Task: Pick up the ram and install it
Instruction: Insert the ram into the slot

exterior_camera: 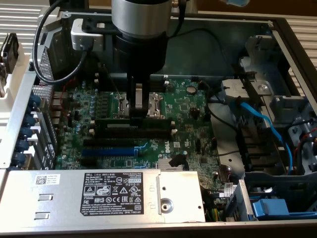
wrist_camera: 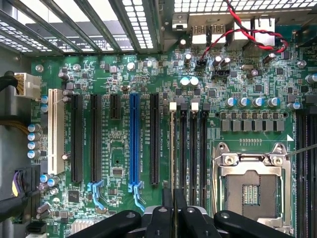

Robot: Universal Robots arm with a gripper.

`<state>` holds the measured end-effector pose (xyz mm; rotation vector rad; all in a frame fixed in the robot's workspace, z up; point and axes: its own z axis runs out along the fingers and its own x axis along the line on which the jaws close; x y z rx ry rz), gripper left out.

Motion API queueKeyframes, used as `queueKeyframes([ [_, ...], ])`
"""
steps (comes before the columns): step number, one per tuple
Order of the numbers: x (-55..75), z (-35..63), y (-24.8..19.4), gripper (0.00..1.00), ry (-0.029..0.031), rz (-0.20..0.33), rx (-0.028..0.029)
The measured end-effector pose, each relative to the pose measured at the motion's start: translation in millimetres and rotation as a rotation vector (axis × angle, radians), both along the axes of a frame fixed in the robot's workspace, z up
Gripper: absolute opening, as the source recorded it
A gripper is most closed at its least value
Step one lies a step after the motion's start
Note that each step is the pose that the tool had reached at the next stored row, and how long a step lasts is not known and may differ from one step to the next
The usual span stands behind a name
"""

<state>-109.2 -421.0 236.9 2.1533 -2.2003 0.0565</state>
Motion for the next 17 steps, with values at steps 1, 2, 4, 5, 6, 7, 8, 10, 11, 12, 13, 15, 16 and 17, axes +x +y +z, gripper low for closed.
queueKeyframes([
  [1, 0.0, 0.1, -0.1, 0.13, -0.0003, 0.0, -0.0002],
  [2, -0.1, 0.1, -0.2, 0.13, -0.0007, 0.0, -0.0003],
  [4, -0.1, 0.1, -0.9, 0.13, -0.0015, 0.0, -0.0003],
  [5, -0.1, 0.0, -1.0, 0.13, -0.0018, 0.0, -0.0001],
  [6, -0.1, 0.0, -1.0, 0.13, -0.002, 0.0, -0.0003],
  [7, 0.0, 0.0, -1.0, 0.13, -0.0021, 0.0, -0.0003],
  [8, 0.0, 0.0, -1.0, 0.13, -0.0021, 0.0, -0.0002],
  [10, -0.1, -0.2, -1.0, 0.13, -0.0021, 0.0, -0.0002],
  [11, -0.1, -0.4, -1.1, 0.13, -0.0022, 0.0, -0.0002],
  [12, -0.1, -0.6, -1.0, 0.13, -0.0022, 0.0, -0.0001],
  [13, -0.1, -0.7, -1.0, 0.13, -0.0022, 0.0, -0.0002],
  [15, 0.0, -1.1, -1.0, 0.13, -0.0022, 0.0, -0.0001],
  [16, 0.0, -1.3, -0.9, 0.13, -0.0022, 0.0, -0.0001],
  [17, -0.1, -1.4, -0.9, 0.13, -0.0021, 0.0, -0.0003],
])
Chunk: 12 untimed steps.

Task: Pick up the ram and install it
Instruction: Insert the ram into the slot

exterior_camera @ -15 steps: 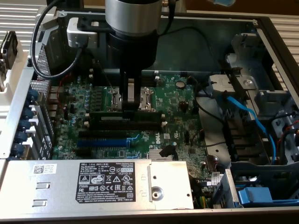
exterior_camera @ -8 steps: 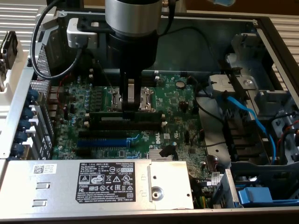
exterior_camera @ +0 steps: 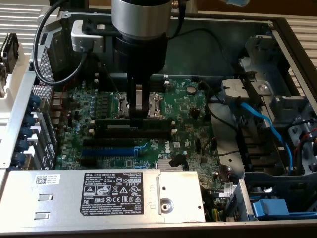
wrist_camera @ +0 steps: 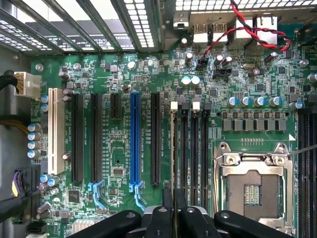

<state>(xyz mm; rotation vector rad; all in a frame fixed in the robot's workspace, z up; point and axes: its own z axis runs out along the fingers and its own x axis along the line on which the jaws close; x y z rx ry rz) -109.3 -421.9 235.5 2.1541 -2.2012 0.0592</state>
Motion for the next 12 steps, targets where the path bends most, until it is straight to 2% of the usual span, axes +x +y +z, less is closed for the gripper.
queueKeyframes([
  [12, -0.4, -0.7, 1.0, 0.13, -0.0002, -0.002, 0.0004],
])
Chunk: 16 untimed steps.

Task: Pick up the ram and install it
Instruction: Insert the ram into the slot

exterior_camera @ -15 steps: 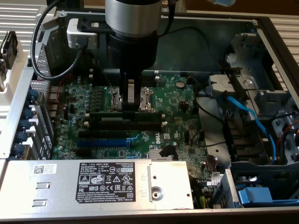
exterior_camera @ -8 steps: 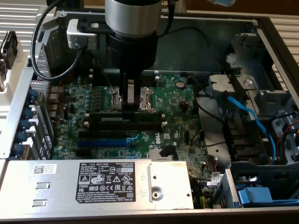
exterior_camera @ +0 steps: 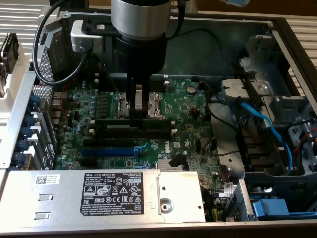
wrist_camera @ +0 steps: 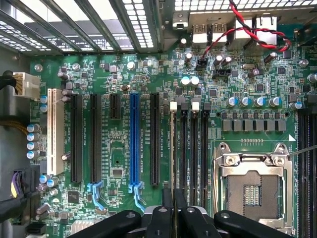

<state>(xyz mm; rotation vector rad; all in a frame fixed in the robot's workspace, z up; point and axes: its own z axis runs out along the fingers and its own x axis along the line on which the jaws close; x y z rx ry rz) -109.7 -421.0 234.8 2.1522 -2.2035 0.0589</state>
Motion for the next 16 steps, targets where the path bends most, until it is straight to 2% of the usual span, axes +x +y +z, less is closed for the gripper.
queueKeyframes([
  [16, -0.6, -1.6, 0.2, 0.13, 0.0, -0.002, -0.0001],
])
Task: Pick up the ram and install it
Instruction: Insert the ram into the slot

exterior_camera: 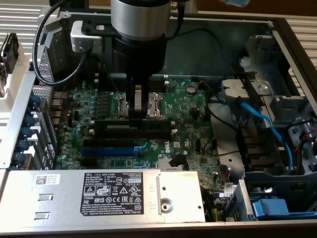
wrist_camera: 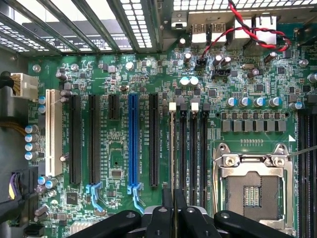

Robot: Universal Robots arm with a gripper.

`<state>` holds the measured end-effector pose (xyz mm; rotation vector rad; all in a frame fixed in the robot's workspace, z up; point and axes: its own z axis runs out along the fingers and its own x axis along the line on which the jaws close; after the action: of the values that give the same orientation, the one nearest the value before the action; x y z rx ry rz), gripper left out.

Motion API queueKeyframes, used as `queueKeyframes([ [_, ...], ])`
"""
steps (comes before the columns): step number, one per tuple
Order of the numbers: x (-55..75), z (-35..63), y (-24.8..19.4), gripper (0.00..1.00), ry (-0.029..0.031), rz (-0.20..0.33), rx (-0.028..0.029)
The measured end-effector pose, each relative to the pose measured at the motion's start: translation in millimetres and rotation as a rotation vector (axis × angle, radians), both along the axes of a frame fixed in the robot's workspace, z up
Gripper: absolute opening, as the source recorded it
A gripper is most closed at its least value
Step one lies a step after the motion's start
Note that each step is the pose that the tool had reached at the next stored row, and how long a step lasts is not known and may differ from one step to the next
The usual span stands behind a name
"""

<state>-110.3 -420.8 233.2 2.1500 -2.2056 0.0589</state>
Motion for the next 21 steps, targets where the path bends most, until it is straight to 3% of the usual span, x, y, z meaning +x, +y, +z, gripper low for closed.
queueKeyframes([
  [21, 0.0, -1.9, 1.0, 0.13, 0.0002, 0.0, -0.0002],
])
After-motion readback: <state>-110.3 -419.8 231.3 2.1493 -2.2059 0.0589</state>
